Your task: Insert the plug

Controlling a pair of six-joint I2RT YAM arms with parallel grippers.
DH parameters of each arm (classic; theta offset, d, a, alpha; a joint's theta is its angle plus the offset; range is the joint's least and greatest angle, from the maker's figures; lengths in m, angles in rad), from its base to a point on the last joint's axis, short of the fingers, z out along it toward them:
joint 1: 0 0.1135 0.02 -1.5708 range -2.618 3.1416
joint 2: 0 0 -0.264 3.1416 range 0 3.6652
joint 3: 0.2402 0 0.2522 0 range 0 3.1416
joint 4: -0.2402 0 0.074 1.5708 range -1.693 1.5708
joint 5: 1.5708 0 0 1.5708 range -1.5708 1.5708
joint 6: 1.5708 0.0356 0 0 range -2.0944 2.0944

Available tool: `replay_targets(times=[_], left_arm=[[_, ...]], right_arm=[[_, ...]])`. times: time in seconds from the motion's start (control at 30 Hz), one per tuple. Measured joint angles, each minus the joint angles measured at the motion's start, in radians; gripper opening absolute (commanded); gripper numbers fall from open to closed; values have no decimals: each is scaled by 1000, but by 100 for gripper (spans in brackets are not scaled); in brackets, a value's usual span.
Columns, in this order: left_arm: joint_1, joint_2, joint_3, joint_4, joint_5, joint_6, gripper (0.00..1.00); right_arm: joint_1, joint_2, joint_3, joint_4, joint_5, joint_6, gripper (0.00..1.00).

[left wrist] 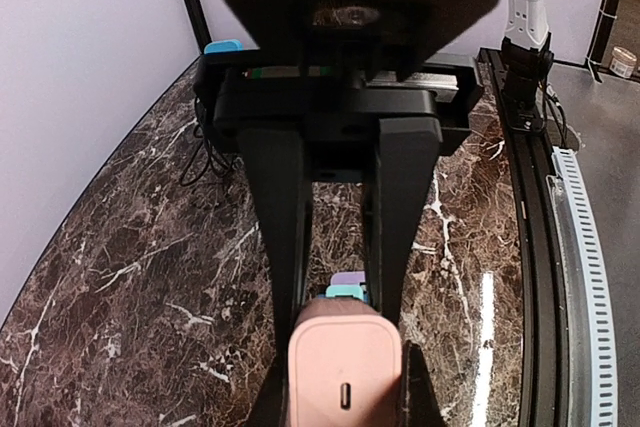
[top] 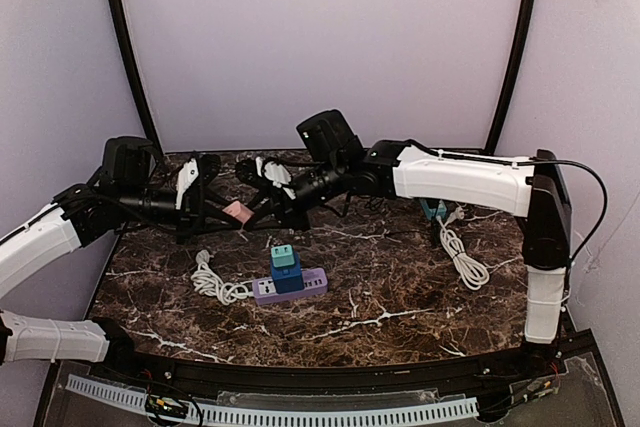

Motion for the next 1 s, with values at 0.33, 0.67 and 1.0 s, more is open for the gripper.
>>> replay_targets(times=[0.33, 0.67, 1.0], left_arm=[[-2, -41, -40, 61, 5, -56, 86], [-5, -79, -47, 290, 55, -236, 69], [-76, 2, 44, 440, 115, -285, 53]], right_arm=[[0, -18, -39, 47, 18, 32, 0], [0, -350, -463, 564, 82, 264, 0], [0, -370, -533, 923, 110, 378, 0]])
